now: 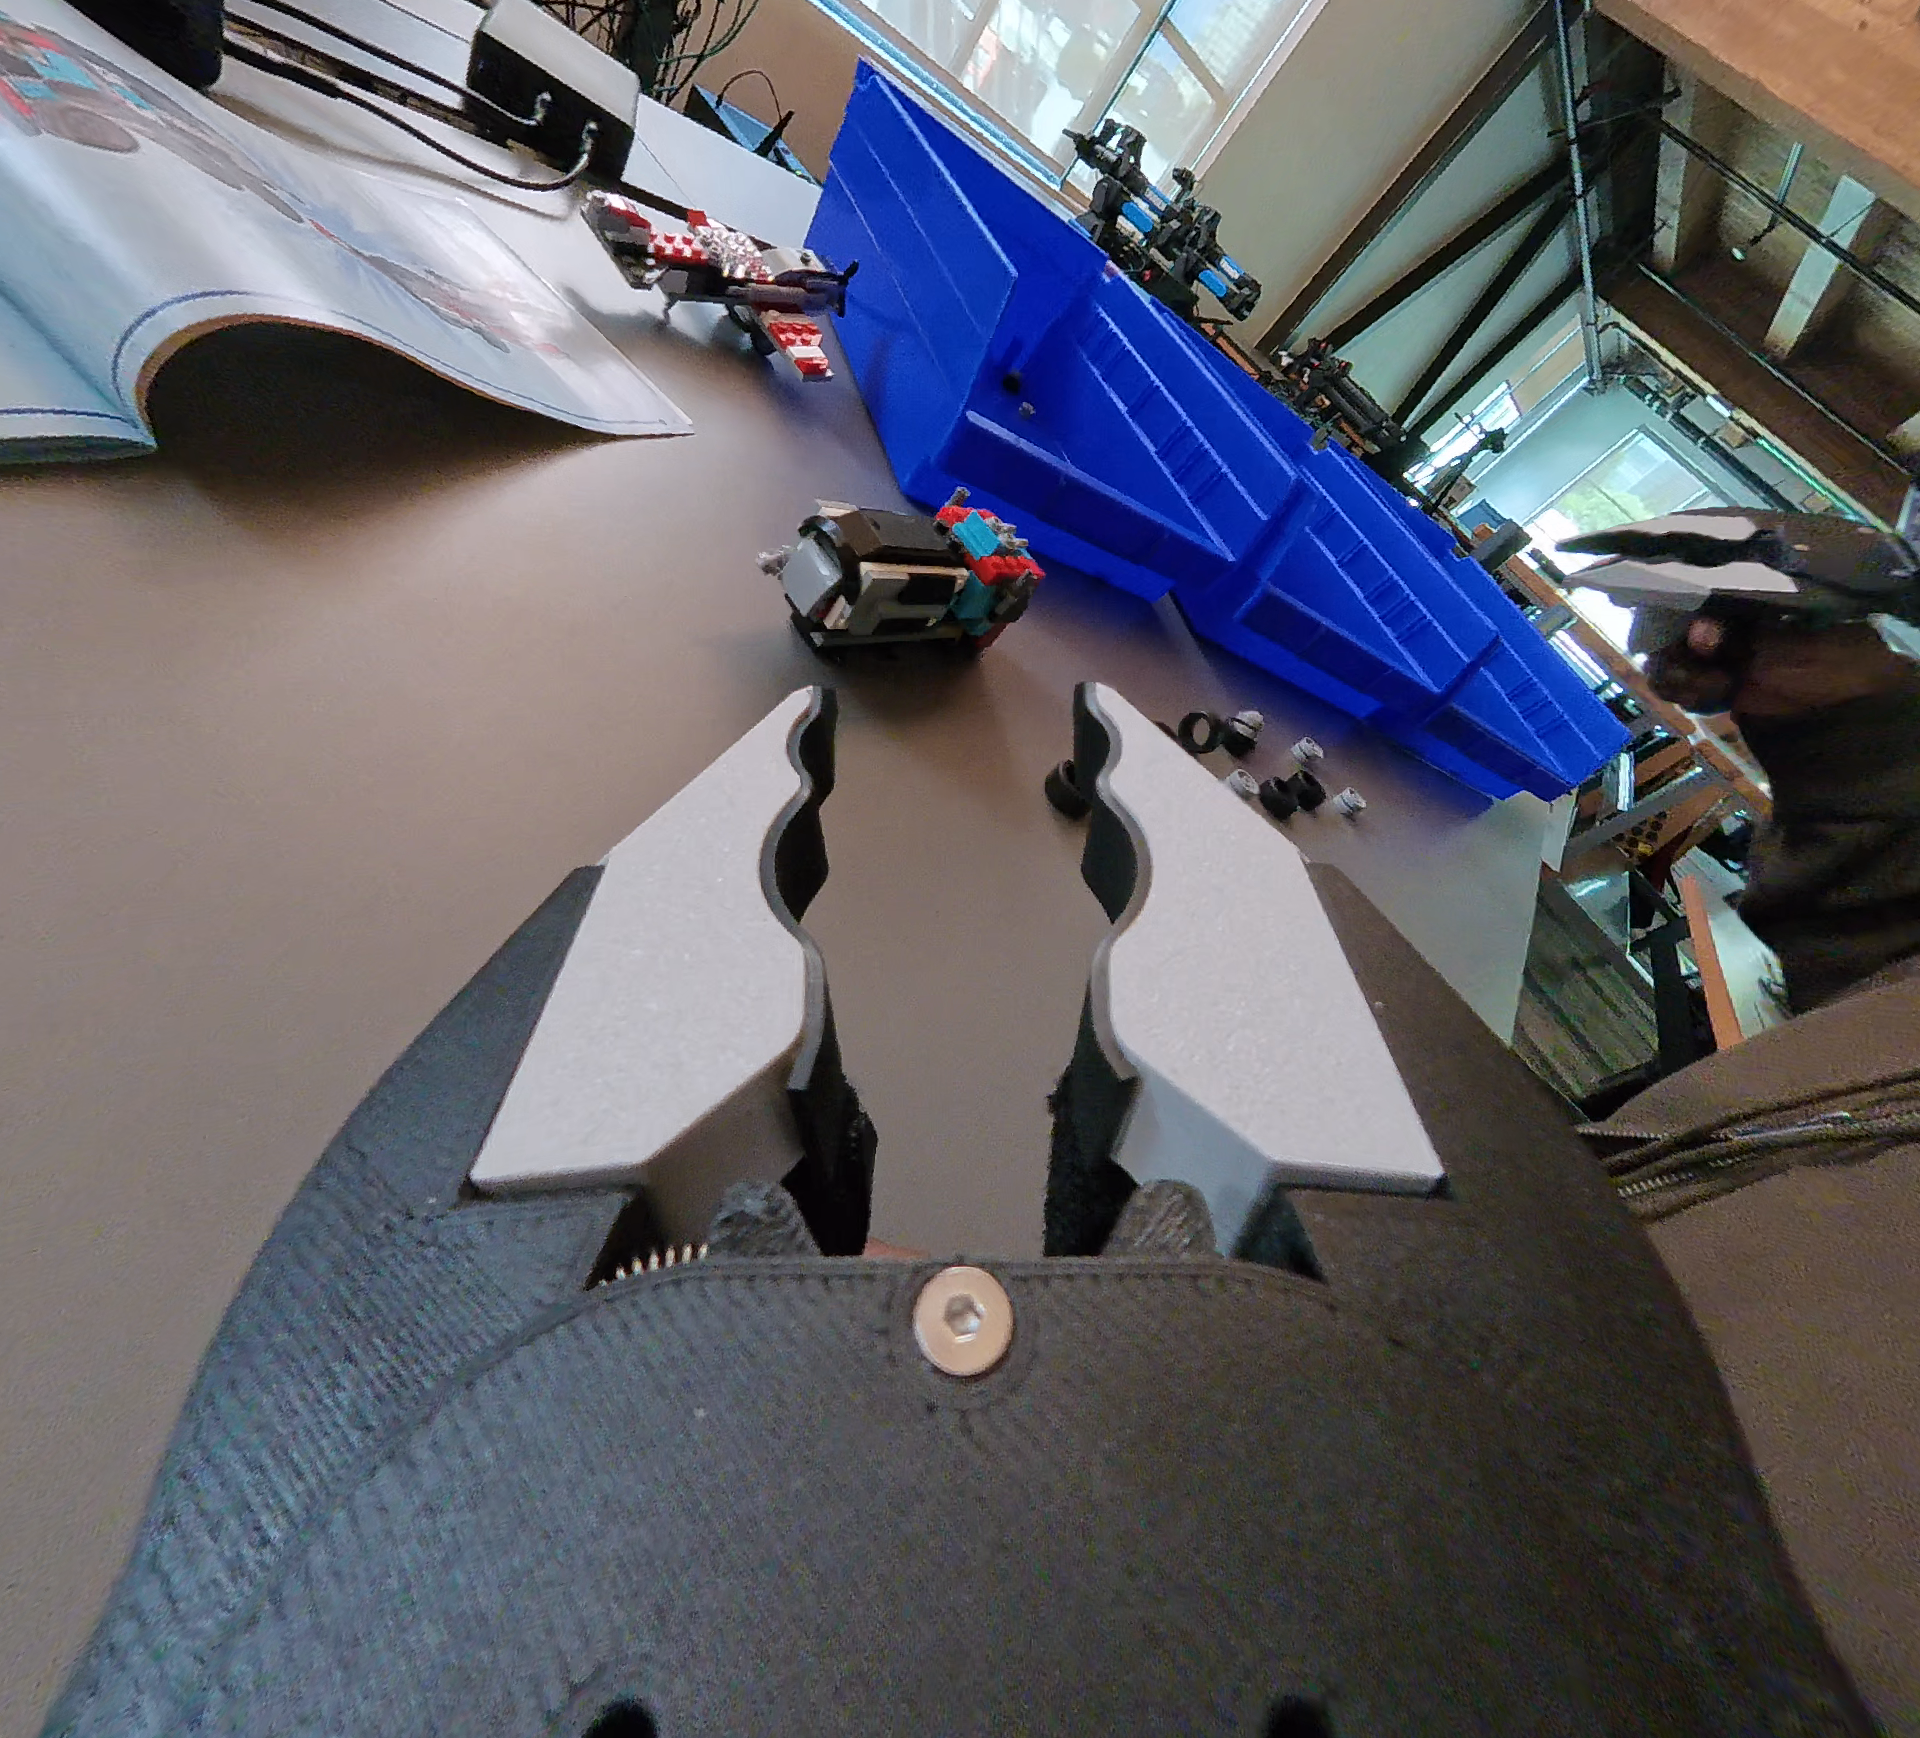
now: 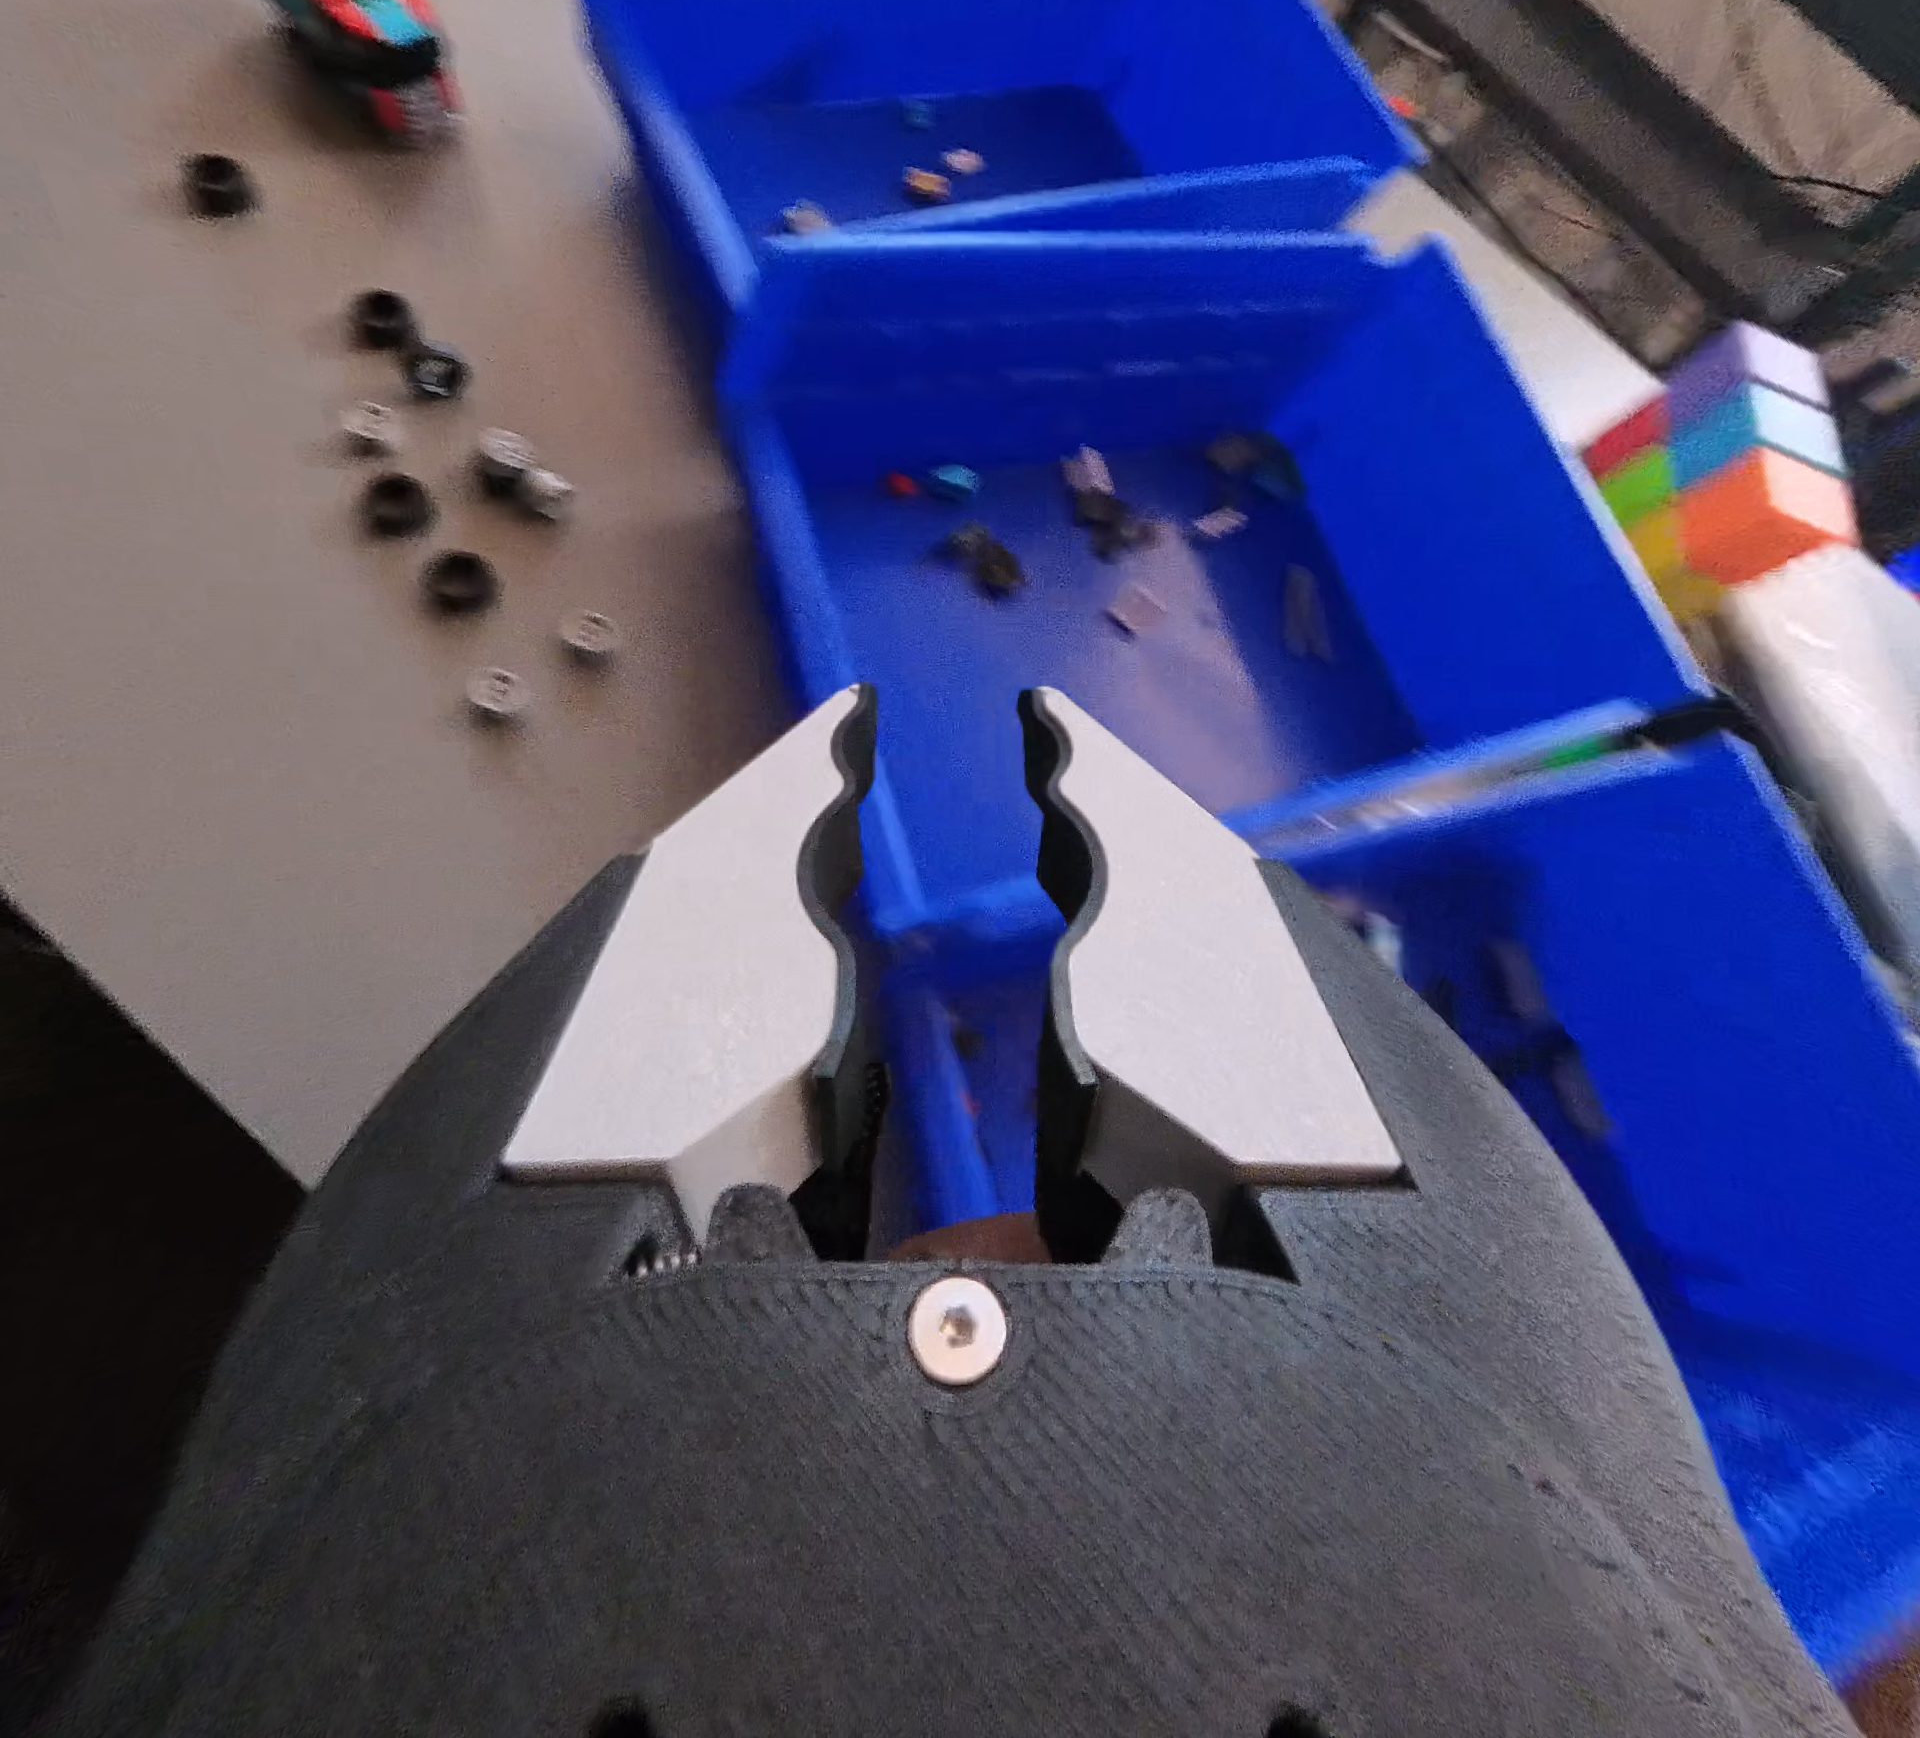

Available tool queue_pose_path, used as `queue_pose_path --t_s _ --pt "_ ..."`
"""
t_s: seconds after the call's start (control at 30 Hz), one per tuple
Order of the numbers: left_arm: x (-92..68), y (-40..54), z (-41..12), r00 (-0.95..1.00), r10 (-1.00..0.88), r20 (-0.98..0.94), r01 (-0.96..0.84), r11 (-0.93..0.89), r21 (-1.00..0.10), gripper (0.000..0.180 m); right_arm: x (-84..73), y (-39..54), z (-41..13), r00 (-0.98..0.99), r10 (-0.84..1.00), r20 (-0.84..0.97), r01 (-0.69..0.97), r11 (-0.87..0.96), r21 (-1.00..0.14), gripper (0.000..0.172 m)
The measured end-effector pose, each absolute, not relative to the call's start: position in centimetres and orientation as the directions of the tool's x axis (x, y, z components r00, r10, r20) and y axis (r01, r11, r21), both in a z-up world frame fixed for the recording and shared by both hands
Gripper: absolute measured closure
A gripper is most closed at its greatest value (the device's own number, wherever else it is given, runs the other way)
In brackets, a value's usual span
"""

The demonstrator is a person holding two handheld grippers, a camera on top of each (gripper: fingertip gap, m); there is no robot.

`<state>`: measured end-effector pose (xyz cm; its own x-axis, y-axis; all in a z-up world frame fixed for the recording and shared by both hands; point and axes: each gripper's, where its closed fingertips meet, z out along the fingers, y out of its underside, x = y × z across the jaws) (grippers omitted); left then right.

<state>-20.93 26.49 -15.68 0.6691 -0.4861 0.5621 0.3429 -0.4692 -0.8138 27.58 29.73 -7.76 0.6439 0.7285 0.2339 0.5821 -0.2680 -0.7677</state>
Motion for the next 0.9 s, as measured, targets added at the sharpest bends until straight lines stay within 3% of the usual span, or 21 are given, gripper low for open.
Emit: queue_pose_path --t_s 0.23,0.53,0.9 --pt "-20.9 27.6 -17.6 0.742 -0.403 0.536 0.287 -0.531 -0.797 0.134 40.5 34.9 -9.5 0.644 0.685 0.34 0.699 -0.346 -0.626 0.145" --pt "-21.3 28.3 -18.3 0.776 -0.336 0.534 0.3 -0.549 -0.78 0.134 41.1 40.4 -16.7 0.494 0.843 0.211 0.789 -0.333 -0.517 0.145" --pt "-21.6 28.6 -18.8 0.791 -0.301 0.533 0.304 -0.562 -0.769 0.134 41.2 42.0 -21.9 0.461 0.886 0.046 0.808 -0.397 -0.435 0.154"
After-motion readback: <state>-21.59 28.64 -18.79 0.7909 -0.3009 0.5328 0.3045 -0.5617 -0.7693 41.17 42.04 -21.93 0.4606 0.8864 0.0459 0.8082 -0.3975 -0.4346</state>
